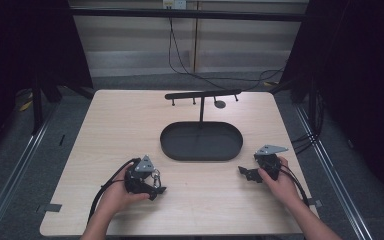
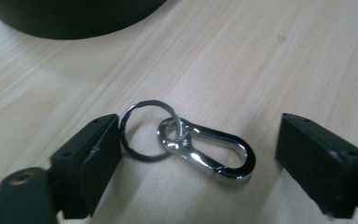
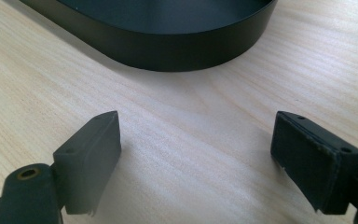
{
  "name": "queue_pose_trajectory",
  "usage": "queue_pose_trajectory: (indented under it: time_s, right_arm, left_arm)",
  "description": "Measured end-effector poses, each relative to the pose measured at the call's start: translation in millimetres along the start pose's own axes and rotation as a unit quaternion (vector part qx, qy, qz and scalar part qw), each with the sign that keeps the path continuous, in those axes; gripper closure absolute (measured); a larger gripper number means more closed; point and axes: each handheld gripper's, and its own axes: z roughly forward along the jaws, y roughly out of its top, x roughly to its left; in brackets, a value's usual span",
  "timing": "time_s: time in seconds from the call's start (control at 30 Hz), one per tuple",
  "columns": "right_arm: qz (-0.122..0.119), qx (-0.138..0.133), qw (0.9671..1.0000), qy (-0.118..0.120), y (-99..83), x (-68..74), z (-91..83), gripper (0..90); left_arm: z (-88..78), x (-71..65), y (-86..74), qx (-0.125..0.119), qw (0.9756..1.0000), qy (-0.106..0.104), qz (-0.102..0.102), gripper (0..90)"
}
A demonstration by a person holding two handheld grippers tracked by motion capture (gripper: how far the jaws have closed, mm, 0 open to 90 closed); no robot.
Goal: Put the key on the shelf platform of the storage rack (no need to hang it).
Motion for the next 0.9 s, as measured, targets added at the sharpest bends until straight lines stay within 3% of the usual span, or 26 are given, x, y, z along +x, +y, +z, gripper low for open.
queue_pose_trajectory:
  time_s: [0.2,0.33,0.6,0.73,0.9]
  right_arm:
    - [0.002,0.001,1.0000,0.000,0.0,0.2,-0.2,15.8]
    - [0.001,0.000,1.0000,0.000,0.0,0.1,-0.1,15.8]
    - [0.001,0.001,1.0000,0.000,0.0,0.1,-0.1,15.7]
    - [0.001,0.001,1.0000,0.000,0.0,0.1,-0.1,15.8]
    - [0.001,0.001,1.0000,0.000,0.0,0.1,-0.1,15.8]
  left_arm:
    - [-1.3,1.0,0.7,0.004,1.0000,0.001,-0.007,16.1]
    - [-3.5,1.3,5.3,0.037,0.9992,0.014,-0.007,17.5]
    - [-5.3,0.9,8.3,0.046,0.9986,0.012,-0.022,21.5]
    - [-8.8,-0.3,12.5,0.075,0.9958,0.025,-0.047,24.2]
    - [-9.2,-5.3,19.7,0.092,0.9938,0.026,-0.057,29.4]
